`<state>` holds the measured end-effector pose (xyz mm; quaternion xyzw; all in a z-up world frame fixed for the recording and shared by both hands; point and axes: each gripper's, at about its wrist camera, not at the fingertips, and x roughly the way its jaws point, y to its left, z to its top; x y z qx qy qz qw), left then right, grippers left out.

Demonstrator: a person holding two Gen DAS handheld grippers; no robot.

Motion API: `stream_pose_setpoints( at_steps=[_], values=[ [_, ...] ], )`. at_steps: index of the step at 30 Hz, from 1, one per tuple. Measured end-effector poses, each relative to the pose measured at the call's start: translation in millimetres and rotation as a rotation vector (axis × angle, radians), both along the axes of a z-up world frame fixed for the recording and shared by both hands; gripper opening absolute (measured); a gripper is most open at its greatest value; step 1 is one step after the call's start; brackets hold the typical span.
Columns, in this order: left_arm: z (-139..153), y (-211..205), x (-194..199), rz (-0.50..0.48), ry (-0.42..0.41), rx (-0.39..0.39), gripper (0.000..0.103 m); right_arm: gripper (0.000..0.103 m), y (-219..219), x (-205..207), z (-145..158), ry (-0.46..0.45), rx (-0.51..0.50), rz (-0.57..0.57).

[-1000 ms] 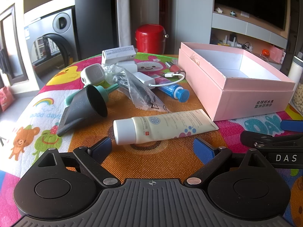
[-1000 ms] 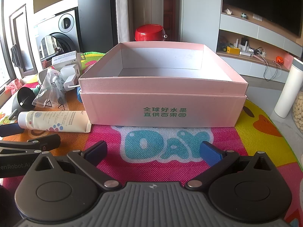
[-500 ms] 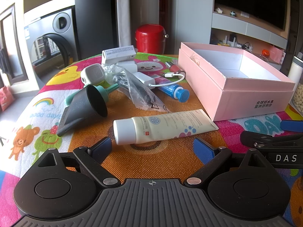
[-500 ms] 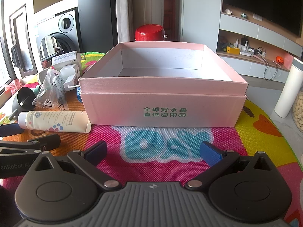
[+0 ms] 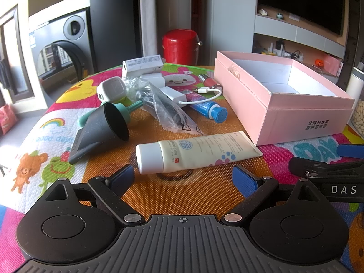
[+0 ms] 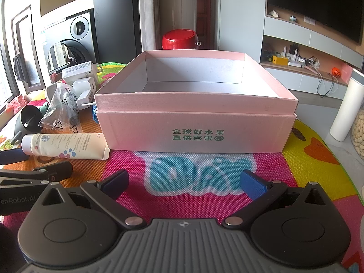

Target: Organize rigid objects

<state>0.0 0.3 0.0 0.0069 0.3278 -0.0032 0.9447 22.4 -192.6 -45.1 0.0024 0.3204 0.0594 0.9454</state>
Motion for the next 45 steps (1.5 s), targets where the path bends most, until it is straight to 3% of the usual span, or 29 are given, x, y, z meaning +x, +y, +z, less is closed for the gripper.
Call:
stream_pose_setpoints(
  at_steps=[32,34,37,41,45],
  values=[
    [0.3,-0.9,-0.6,-0.006,-0.003,-0.001,0.095,0.103,0.4,0.4,-0.3,0.000,0.001,0.000],
    [2.9,3.3,-3.7,-0.052,-0.006,-0.034,0.095,0.103,0.2,0.3,-0.3,0.000,0.002,0.000],
    [21.4,18.3,-13.8,-0.215,-0.007,-0.052,0.093,0.103,-0.2,2.4,-0.8,0.002,0.009,0.004],
    [55.5,30.6,-14.9,-0.348,-0.115,0.115,0.092,0.103,-3.1,5.7,1.2,0.023,0.002,0.054],
    [54.5,14.0,15.6,-0.545,-0.041,0.212,0.092,0.103,-5.5,11.9,5.6,0.063,-0.011,0.107]
  ],
)
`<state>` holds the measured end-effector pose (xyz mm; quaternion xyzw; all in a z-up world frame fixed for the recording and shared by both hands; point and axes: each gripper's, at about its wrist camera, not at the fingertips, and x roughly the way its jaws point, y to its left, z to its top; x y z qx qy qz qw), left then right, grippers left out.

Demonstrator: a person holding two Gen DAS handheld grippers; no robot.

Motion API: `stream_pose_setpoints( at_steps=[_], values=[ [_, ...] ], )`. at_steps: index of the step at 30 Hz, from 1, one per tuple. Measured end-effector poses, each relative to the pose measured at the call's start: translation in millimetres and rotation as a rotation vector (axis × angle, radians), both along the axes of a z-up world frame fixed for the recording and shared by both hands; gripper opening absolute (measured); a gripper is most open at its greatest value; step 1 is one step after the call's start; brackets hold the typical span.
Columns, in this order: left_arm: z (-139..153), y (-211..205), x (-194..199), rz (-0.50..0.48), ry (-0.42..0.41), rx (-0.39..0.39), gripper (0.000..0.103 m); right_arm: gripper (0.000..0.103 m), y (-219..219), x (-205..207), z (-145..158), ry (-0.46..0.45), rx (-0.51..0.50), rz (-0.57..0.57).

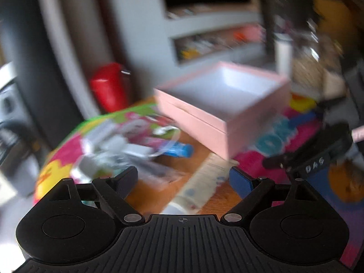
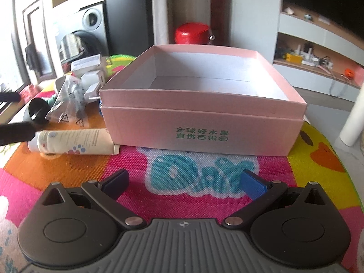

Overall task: Organize rigid objects
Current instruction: 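Grasp the cream squeeze tube with the left tool, then grasp the black hair-dryer nozzle with the right tool while the left tool holds the tube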

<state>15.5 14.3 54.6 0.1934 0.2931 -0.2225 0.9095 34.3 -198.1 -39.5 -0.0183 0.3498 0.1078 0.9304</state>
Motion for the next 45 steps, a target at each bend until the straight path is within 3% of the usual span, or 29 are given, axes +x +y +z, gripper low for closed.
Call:
stream_pose_setpoints(
  at_steps=[2,4,5,8,12,16,19,23,27,31,34,36,38,40,42,45],
  values=[
    [-11.8,-9.3,18.1,-0.052,0.077,0.041,0.085,0.103,-2.5,-0.4,1.0,0.014,-0.011,0.035],
    [-27.0,-21.7,31.5,-0.099,0.179,0.077,0.066,0.103,-8.1,-3.3,2.6,0.026,-0.016,0.079],
    [-27.9,-22.1,30.5,-0.109,0.157,0.057,0.051,0.103,-11.2,-5.7,3.0,0.030,-0.017,0.105],
    [-30.7,-18.6,24.9,-0.098,0.158,0.017,0.045,0.103,-17.7,-13.4,3.4,0.045,-0.018,0.140],
    [-33.4,-8.3,-7.5,-0.016,0.136,-0.024,0.044,0.103,-18.4,-22.1,3.9,0.047,-0.032,0.117],
    [-33.6,28.9,-58.5,0.158,0.107,-0.112,0.044,0.103,-14.8,-16.1,8.6,0.074,-0.045,0.116],
    [-29.6,63.5,-77.3,0.310,0.073,-0.186,0.044,0.090,7.3,-15.8,20.0,0.045,-0.053,0.205],
    [-33.9,106.8,-88.6,0.428,0.110,-0.277,0.044,0.090,56.9,-19.0,48.9,-0.082,-0.018,0.357],
    [-35.6,118.1,-91.7,0.430,0.111,-0.304,0.044,0.087,126.1,-0.7,65.5,-0.135,-0.028,0.513],
    [-36.4,118.6,-90.4,0.420,0.118,-0.306,0.044,0.087,186.3,36.7,60.1,-0.110,-0.009,0.548],
    [-38.9,121.9,-96.0,0.418,0.123,-0.324,0.045,0.085,212.1,69.1,45.2,-0.024,-0.051,0.489],
    [-40.1,124.2,-101.3,0.416,0.120,-0.344,0.045,0.082,208.3,74.7,40.7,0.050,0.011,0.479],
    [-42.4,126.9,-102.6,0.417,0.118,-0.370,0.045,0.081,197.8,68.3,43.4,0.162,0.117,0.595],
    [-42.8,127.4,-103.5,0.414,0.116,-0.377,0.045,0.081,188.5,57.9,51.3,0.206,0.175,0.683],
    [-43.1,125.8,-104.3,0.407,0.112,-0.373,0.045,0.081,184.1,47.7,61.2,0.138,0.134,0.692],
    [-43.7,124.0,-105.1,0.398,0.108,-0.363,0.045,0.082,192.3,30.2,71.0,-0.088,-0.059,0.731]
  ],
)
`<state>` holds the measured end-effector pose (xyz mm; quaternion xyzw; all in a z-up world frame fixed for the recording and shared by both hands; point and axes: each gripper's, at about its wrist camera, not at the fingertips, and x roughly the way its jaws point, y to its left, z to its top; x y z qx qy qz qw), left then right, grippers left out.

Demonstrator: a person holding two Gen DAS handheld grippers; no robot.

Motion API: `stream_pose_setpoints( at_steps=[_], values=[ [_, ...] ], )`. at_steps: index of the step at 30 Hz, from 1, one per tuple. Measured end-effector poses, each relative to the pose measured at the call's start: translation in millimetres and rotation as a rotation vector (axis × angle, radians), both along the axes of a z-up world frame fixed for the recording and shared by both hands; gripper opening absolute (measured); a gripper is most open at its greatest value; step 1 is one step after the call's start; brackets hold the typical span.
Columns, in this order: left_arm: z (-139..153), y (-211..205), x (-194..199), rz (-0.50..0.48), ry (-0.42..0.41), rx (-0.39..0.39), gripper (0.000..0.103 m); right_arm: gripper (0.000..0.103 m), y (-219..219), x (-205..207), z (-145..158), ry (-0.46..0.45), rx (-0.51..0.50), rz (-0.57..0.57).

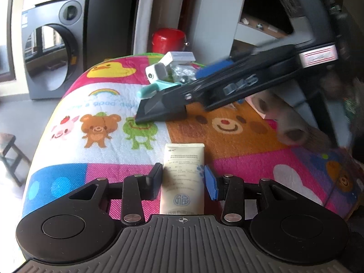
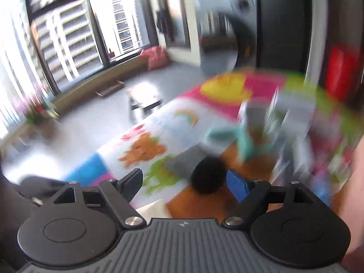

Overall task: Organize rigid objects
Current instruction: 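Grasp the black hair-dryer nozzle with the right tool while the left tool holds the tube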

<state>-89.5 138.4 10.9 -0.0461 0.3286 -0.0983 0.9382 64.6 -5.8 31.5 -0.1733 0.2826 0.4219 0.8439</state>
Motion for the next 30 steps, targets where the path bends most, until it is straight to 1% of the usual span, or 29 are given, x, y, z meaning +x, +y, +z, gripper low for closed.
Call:
stream_pose_setpoints(
  at_steps=[1,2,4,6,7,8,9,11,12,13,14,16,18,21,25,26,28,30],
  values=[
    [0.1,0.0,-0.4,-0.003,0.001,0.001,0.045,0.082,9.7,0.1,-2.0,-0.056,-0.038,0.017],
    [0.6,-0.3,-0.5,-0.005,0.004,0.000,0.045,0.082,17.1,1.6,-3.8,-0.082,-0.065,0.040],
    [1.1,-1.0,-0.8,-0.006,0.010,0.003,0.045,0.082,31.5,8.8,-10.3,-0.075,-0.090,0.068],
    [1.8,-2.7,-1.5,-0.010,0.019,0.017,0.045,0.082,41.0,14.8,-18.8,-0.035,-0.105,0.064],
    [2.5,-3.5,-1.5,-0.012,0.025,0.026,0.045,0.077,46.5,21.9,-26.1,-0.010,-0.123,0.061],
    [3.3,-4.8,-1.8,-0.017,0.032,0.039,0.045,0.068,46.9,25.9,-31.3,0.017,-0.128,0.062],
    [3.7,-6.2,-2.2,-0.021,0.036,0.052,0.045,0.053,45.4,25.7,-31.4,0.028,-0.135,0.049],
    [3.7,-9.9,-3.5,-0.020,0.041,0.075,0.045,0.053,31.7,16.0,-23.2,0.024,-0.133,0.009],
    [3.9,-12.5,-4.6,-0.019,0.042,0.086,0.045,0.051,20.7,7.7,-17.1,0.013,-0.122,-0.008],
    [4.4,-15.5,-6.3,-0.023,0.043,0.095,0.044,0.045,6.7,-2.2,-10.0,0.003,-0.109,-0.026],
    [4.9,-17.9,-8.3,-0.032,0.043,0.093,0.044,0.045,-7.6,-11.3,-4.1,0.002,-0.097,-0.042],
    [6.6,-24.2,-13.8,-0.069,0.041,0.063,0.044,0.045,-41.4,-30.1,6.7,-0.006,-0.063,-0.084],
    [9.8,-34.0,-19.7,-0.108,0.030,0.051,0.044,0.045,-78.3,-49.4,13.8,-0.029,-0.041,-0.139],
    [20.5,-55.7,-26.2,-0.164,-0.007,0.071,0.044,0.045,-132.7,-74.0,16.9,-0.038,-0.017,-0.228],
    [41.0,-84.4,-26.2,-0.250,-0.056,0.076,0.043,0.045,-196.6,-102.3,11.3,-0.034,0.014,-0.364],
    [47.1,-91.3,-23.5,-0.272,-0.068,0.079,0.019,0.045,-210.5,-107.9,11.2,-0.029,0.031,-0.397],
    [64.5,-103.9,-14.0,-0.306,-0.099,0.064,0.013,0.045,-236.0,-118.0,14.5,-0.034,0.075,-0.457],
    [87.4,-117.1,1.7,-0.344,-0.151,0.044,0.013,0.045,-256.2,-124.1,24.0,-0.065,0.125,-0.509]
  ],
)
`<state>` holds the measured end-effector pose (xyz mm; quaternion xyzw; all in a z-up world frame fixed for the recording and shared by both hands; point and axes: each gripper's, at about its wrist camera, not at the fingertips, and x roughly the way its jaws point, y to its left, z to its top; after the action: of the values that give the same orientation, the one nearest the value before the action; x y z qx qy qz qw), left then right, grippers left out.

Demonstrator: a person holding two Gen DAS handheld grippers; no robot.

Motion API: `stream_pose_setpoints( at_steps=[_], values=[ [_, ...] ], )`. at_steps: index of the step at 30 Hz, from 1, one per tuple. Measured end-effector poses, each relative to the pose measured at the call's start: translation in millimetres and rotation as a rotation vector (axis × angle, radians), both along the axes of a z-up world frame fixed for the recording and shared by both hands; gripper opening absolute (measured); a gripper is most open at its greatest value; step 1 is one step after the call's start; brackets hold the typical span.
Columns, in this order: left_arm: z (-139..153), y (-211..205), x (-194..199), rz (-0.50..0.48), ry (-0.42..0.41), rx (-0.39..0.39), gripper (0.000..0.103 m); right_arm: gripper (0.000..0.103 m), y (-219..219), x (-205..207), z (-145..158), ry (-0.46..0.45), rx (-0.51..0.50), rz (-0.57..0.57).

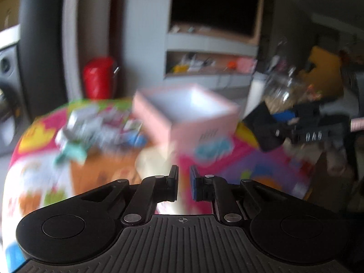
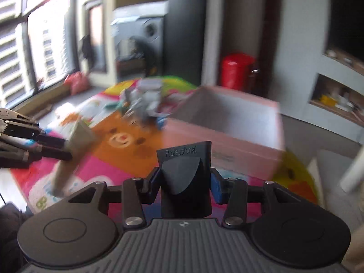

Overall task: Organize rigid objects
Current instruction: 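Grasp the black hair-dryer nozzle with the right tool while the left tool holds the tube, then carry the nozzle and the tube toward the pink box with both tools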

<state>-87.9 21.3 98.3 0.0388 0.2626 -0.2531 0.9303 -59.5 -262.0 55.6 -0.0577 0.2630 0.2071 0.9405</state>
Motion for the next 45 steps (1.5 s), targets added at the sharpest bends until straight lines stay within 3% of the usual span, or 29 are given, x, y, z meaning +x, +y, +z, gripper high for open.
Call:
stream_pose_setpoints(
  at_steps=[3,5,9,12,15,18,20,24,28,33,39,42,45],
  values=[
    [31.5,-19.3,23.4,-0.010,-0.112,-0.025,0.013,0.045,-19.8,3.3,19.5,-0.076,0.060,-0.048],
    [42.0,-25.0,40.3,0.010,-0.114,-0.063,0.014,0.045,-26.4,13.7,29.4,-0.107,0.093,-0.075],
    [21.8,-25.9,59.9,0.055,0.100,-0.099,0.016,0.045,-24.5,25.7,23.4,-0.100,0.093,-0.077],
    [-11.9,-26.5,62.3,0.108,0.255,-0.097,0.016,0.045,-15.5,26.1,0.4,-0.067,0.038,-0.077],
    [-44.2,-20.5,69.6,0.154,0.395,-0.165,0.016,0.045,-8.2,32.5,-31.7,0.010,-0.002,-0.111],
    [-54.0,-30.8,84.2,0.180,0.433,-0.238,0.016,0.045,-0.3,37.1,-57.3,0.041,-0.063,-0.177],
    [-57.7,-44.3,92.9,0.166,0.428,-0.256,0.017,0.045,1.8,29.8,-67.1,0.006,-0.086,-0.192],
    [-66.2,-81.1,107.7,0.146,0.428,-0.195,0.017,0.046,13.1,17.7,-72.6,-0.027,-0.121,-0.168],
    [-67.8,-106.0,109.2,0.175,0.370,-0.047,0.018,0.049,7.1,13.2,-79.3,-0.003,-0.104,-0.141],
    [-68.3,-121.3,103.5,0.167,0.308,0.038,0.022,0.054,-3.8,16.3,-95.9,0.013,-0.089,-0.198],
    [-65.9,-137.1,99.5,0.164,0.295,0.100,0.032,0.056,-20.2,14.4,-99.7,0.017,0.006,-0.223],
    [-68.0,-146.0,97.6,0.150,0.252,0.167,0.035,0.056,-31.7,17.0,-103.1,0.029,0.066,-0.235],
    [-72.5,-146.0,93.3,0.137,0.216,0.208,0.045,0.057,-44.9,17.4,-104.5,0.040,0.127,-0.268]
  ],
)
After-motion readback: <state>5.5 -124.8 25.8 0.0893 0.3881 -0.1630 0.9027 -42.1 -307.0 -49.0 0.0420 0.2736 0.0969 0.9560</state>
